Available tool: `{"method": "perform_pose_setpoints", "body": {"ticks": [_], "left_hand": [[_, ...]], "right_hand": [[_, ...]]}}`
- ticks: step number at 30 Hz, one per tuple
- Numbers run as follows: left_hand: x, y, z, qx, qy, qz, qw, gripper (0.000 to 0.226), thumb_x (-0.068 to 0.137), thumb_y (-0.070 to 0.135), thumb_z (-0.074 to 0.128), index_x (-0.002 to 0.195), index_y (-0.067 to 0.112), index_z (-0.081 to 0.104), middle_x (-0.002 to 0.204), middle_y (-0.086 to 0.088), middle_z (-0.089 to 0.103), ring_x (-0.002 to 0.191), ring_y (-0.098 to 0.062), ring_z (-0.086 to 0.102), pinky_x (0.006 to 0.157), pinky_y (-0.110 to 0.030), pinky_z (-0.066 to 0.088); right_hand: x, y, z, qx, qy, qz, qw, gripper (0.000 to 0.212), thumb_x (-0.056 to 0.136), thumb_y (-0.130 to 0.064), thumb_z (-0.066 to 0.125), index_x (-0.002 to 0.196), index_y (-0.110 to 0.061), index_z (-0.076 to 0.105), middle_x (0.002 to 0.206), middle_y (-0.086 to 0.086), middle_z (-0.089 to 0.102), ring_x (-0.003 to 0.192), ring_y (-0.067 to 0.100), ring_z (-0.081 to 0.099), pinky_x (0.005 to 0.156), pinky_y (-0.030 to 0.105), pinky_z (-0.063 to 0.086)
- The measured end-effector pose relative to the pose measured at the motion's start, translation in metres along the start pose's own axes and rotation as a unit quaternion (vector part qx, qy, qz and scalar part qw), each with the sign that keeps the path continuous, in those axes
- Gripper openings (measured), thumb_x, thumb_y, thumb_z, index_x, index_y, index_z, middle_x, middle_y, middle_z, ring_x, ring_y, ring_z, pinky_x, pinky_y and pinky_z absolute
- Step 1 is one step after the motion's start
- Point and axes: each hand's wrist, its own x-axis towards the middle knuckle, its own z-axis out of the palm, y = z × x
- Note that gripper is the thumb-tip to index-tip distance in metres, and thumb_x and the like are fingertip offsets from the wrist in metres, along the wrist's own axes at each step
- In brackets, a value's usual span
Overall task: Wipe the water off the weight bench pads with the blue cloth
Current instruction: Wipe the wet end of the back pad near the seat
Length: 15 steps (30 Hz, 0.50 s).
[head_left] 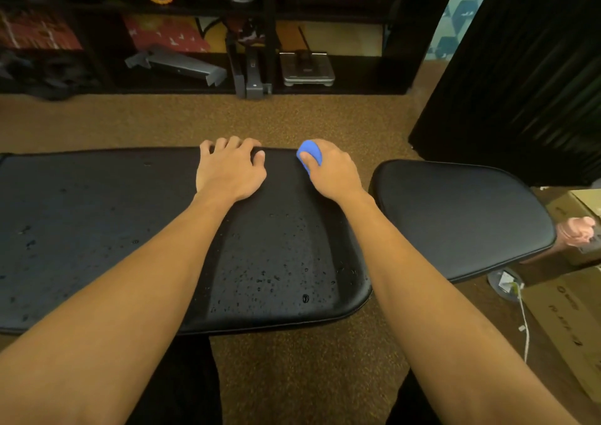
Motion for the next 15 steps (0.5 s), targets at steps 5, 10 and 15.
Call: {"method": "perform_pose_setpoints", "body": {"ticks": [5, 10, 15], "left_hand": [[0.001, -0.001, 0.002, 0.001, 0.004, -0.002, 1.0, 0.052, 0.111, 0.048, 0.025, 0.154, 0.033, 0.051, 0.155, -0.004, 0.055, 0.147, -0.028, 0.042, 0.125, -0.051, 0.019], [-0.001, 0.001, 0.0, -0.004, 0.007, 0.002, 1.0, 0.051, 0.111, 0.046, 0.027, 0.153, 0.032, 0.052, 0.154, -0.003, 0.055, 0.146, -0.028, 0.042, 0.123, -0.05, 0.019], [0.001, 0.0, 0.002, -0.001, 0.011, 0.0, 1.0, 0.05, 0.111, 0.046, 0.028, 0.152, 0.031, 0.053, 0.152, -0.004, 0.057, 0.145, -0.029, 0.044, 0.123, -0.051, 0.02]], "right_hand": [[-0.019, 0.029, -0.01, -0.009, -0.049, -0.062, 0.997, 0.047, 0.108, -0.038, 0.055, 0.153, -0.024, 0.052, 0.157, -0.003, 0.052, 0.149, 0.017, 0.043, 0.116, 0.024, 0.03], [0.019, 0.006, 0.0, -0.01, -0.019, 0.037, 0.999, 0.041, 0.109, -0.039, 0.051, 0.143, -0.018, 0.059, 0.14, 0.006, 0.063, 0.129, 0.029, 0.057, 0.095, 0.033, 0.04], [-0.005, 0.002, -0.003, -0.026, -0.045, -0.079, 0.996, 0.046, 0.107, -0.036, 0.058, 0.149, -0.018, 0.057, 0.153, 0.0, 0.057, 0.141, 0.021, 0.051, 0.116, 0.032, 0.035]]}}
